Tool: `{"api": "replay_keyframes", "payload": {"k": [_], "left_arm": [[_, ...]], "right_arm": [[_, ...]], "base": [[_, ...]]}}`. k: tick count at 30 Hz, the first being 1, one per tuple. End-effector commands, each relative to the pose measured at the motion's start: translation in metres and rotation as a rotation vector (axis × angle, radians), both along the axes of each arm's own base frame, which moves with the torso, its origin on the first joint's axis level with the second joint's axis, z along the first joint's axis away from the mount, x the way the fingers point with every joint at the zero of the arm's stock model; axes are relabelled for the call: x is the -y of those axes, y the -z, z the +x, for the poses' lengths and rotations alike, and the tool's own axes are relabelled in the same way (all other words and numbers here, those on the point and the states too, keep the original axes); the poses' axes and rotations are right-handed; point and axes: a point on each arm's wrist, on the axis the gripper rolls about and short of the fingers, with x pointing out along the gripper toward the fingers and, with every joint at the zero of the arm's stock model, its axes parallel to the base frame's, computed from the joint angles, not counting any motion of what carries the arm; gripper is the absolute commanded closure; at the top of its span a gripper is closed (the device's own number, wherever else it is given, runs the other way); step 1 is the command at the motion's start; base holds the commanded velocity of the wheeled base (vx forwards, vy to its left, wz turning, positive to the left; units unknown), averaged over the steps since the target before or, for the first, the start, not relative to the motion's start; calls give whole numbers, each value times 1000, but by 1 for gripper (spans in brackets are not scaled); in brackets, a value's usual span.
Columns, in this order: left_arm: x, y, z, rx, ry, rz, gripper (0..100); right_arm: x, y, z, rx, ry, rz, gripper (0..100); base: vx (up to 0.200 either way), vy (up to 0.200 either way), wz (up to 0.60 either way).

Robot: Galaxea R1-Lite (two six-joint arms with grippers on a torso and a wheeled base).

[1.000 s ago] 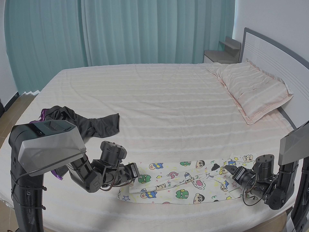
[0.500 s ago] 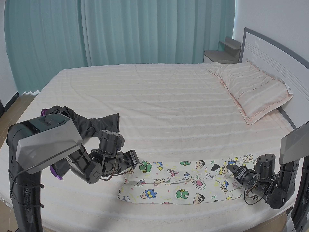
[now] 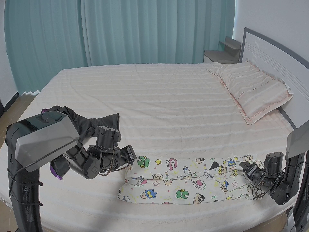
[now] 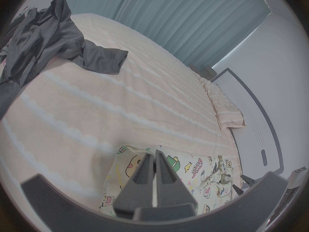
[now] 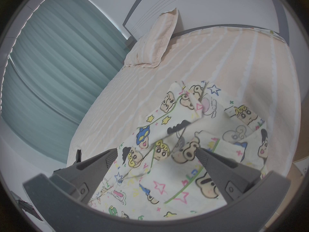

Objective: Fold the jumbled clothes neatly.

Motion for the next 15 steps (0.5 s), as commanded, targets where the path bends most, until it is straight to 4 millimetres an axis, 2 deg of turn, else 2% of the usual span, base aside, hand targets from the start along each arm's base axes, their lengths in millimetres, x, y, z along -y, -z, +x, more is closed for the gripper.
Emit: {"api": "replay_keyframes", "payload": {"k": [1,7,15], "left_arm": [[-1,-2,4,1,-5,-2,100],[1,-4,8,3,-5,-2,100],[3,-8,12,4,-5,-3,100]], "right_arm": [[10,11,5,-31,45,-5,0],[14,33,20,-60,63,-2,0],[18,41,42,-19,91,-2,0]], "base": [[0,0,0],[0,0,0],[0,0,0]]}}
